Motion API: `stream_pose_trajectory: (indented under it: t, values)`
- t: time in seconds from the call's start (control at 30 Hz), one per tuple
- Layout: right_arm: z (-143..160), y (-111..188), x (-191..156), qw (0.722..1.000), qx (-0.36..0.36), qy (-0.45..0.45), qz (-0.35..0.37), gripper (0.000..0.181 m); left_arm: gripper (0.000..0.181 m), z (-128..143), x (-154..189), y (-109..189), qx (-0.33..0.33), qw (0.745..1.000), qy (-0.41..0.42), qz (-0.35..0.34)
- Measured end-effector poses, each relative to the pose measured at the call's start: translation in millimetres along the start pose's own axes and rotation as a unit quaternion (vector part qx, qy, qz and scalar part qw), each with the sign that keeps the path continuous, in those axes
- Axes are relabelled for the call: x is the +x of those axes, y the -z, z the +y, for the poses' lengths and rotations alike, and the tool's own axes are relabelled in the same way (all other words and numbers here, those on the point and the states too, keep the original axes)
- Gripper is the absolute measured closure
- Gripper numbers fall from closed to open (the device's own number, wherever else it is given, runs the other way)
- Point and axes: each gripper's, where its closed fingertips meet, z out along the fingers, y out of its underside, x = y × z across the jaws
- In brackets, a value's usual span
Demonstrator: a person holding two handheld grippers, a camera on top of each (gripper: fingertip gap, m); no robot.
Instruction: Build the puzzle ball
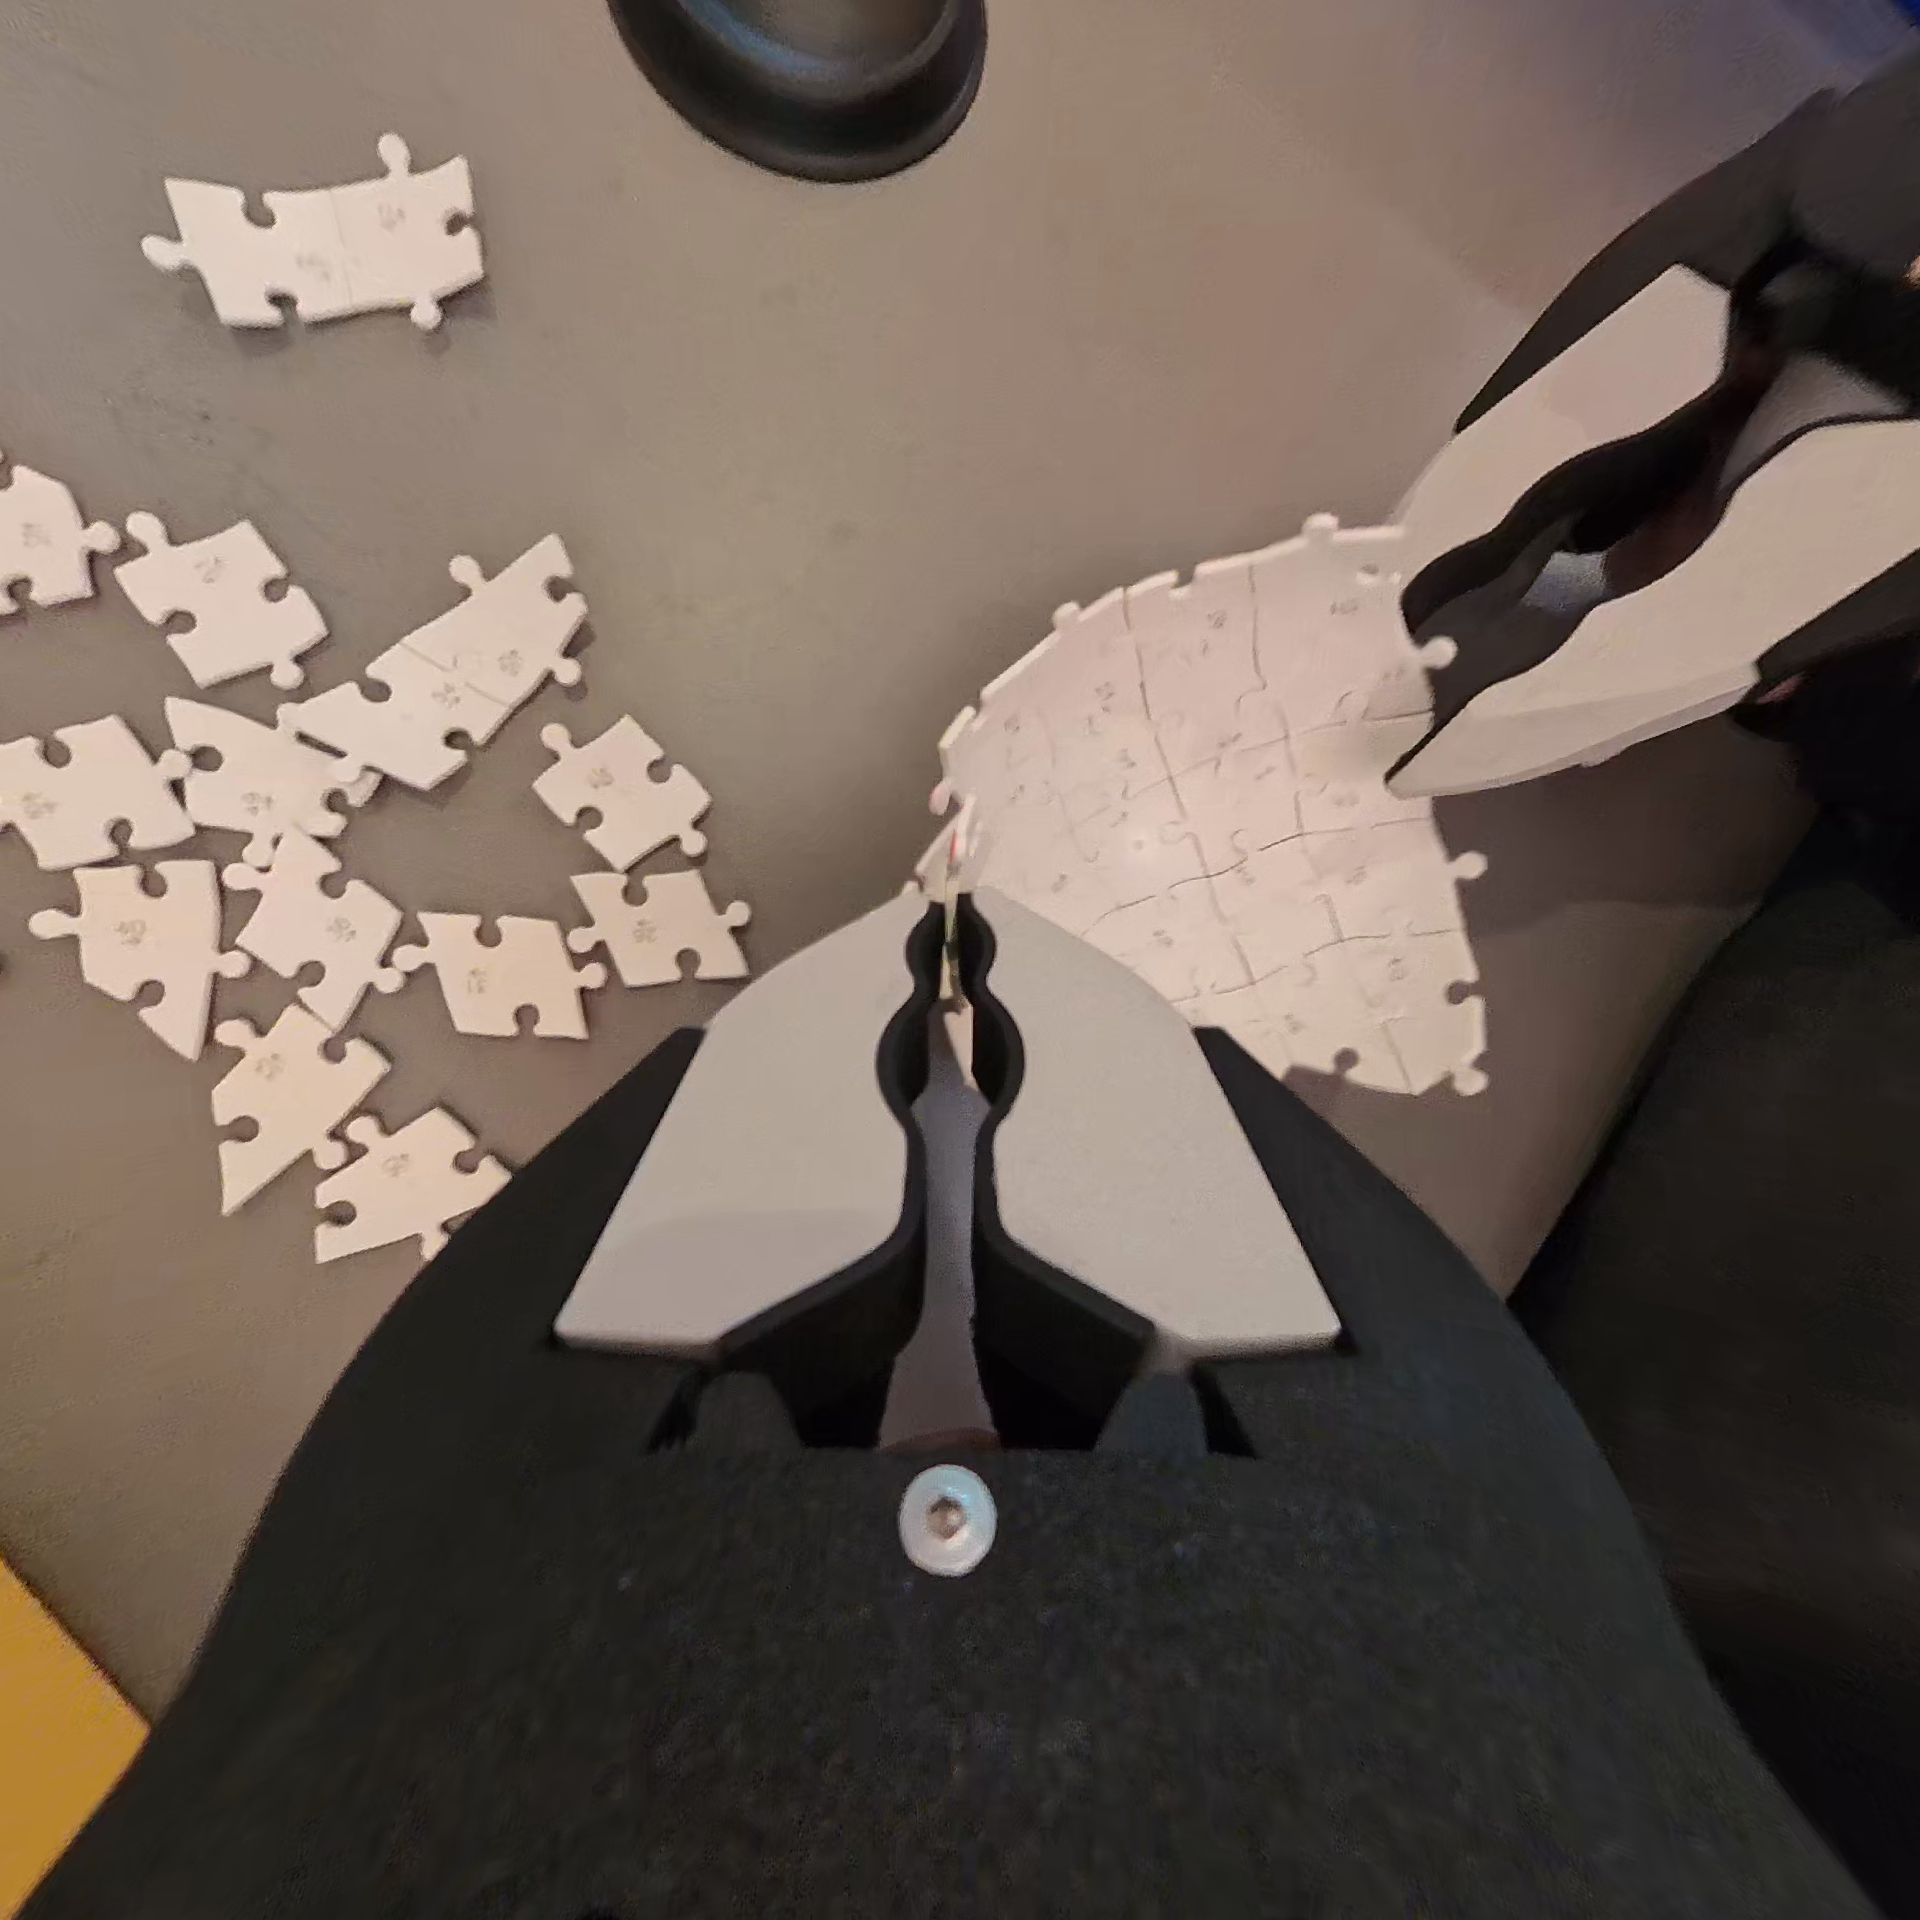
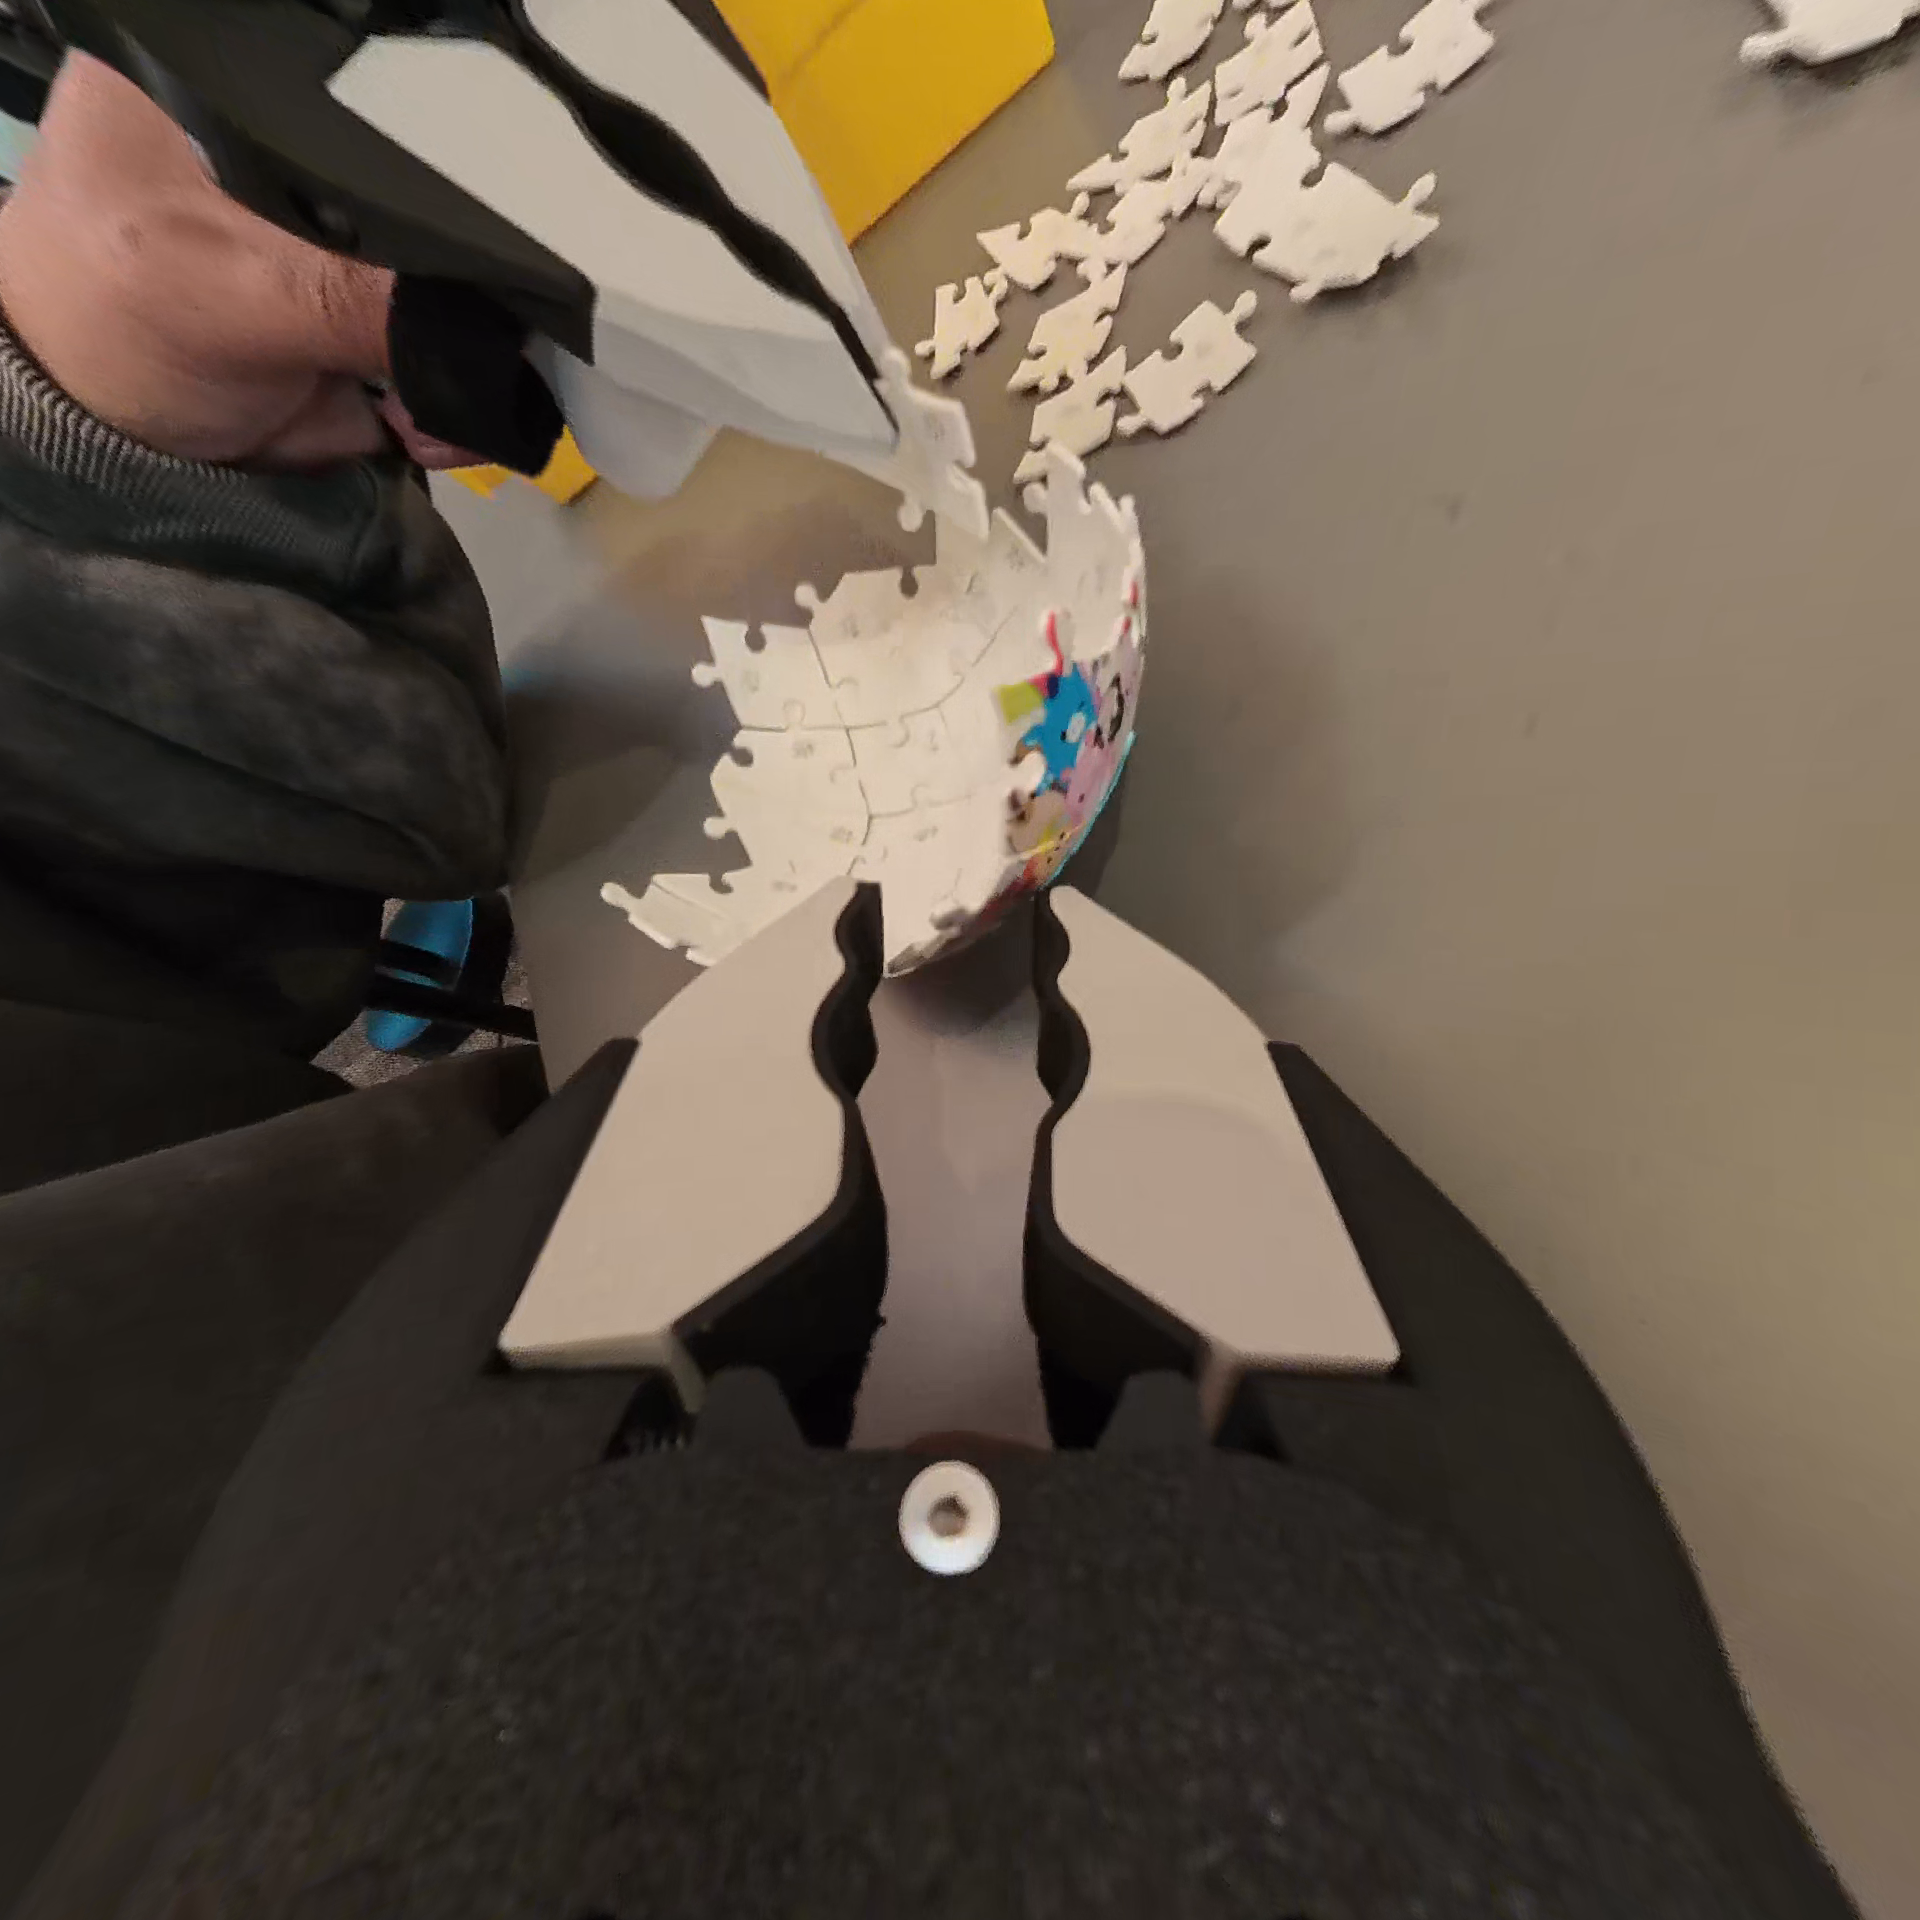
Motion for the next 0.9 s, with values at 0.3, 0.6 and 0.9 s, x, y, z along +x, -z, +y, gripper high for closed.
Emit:
stream_pose_trajectory:
  t: [0.3,0.6,0.9]
  values:
    - [-20,-9,13,0.997,-0.055,0.02,0.049,0.157,0.18,12,-15,-5,-0.03,0.999,0.021,0.003]
    - [-37,-21,27,0.972,-0.186,0.072,0.126,0.17,0.18,28,-26,-2,-0.028,0.992,0.122,0.023]
    - [-63,-26,24,0.908,-0.35,0.12,0.197,0.177,0.18,45,-22,-4,0.023,0.96,0.271,0.067]
